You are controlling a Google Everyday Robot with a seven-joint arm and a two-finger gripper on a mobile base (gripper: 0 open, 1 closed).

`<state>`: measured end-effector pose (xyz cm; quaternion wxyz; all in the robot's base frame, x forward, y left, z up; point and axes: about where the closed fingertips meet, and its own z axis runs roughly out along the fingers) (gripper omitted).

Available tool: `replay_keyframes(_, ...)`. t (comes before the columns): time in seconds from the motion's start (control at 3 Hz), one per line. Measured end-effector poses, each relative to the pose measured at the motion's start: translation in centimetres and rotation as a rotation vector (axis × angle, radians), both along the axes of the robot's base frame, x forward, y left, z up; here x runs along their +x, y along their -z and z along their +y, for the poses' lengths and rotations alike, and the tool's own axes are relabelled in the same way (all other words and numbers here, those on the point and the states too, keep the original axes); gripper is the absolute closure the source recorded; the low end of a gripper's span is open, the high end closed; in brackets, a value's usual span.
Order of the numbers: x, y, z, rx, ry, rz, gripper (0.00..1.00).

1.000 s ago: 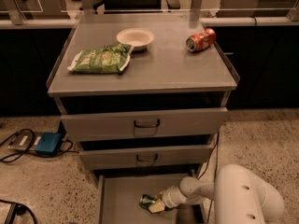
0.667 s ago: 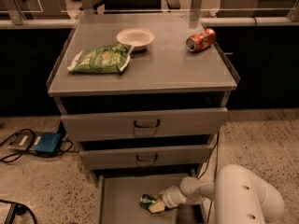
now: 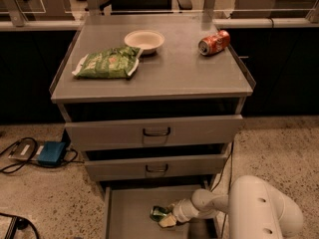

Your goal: Place green can into bottom drawer

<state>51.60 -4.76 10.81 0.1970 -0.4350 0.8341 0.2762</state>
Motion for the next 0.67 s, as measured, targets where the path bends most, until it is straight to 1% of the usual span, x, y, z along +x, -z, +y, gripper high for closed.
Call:
replay_keyframes(0.33, 0.00, 0.00, 0.00, 0.000, 0.000, 0.000, 0.00)
replay_keyframes(0.67, 0.00, 0.00, 0.01, 0.000, 0.000, 0.000, 0.00)
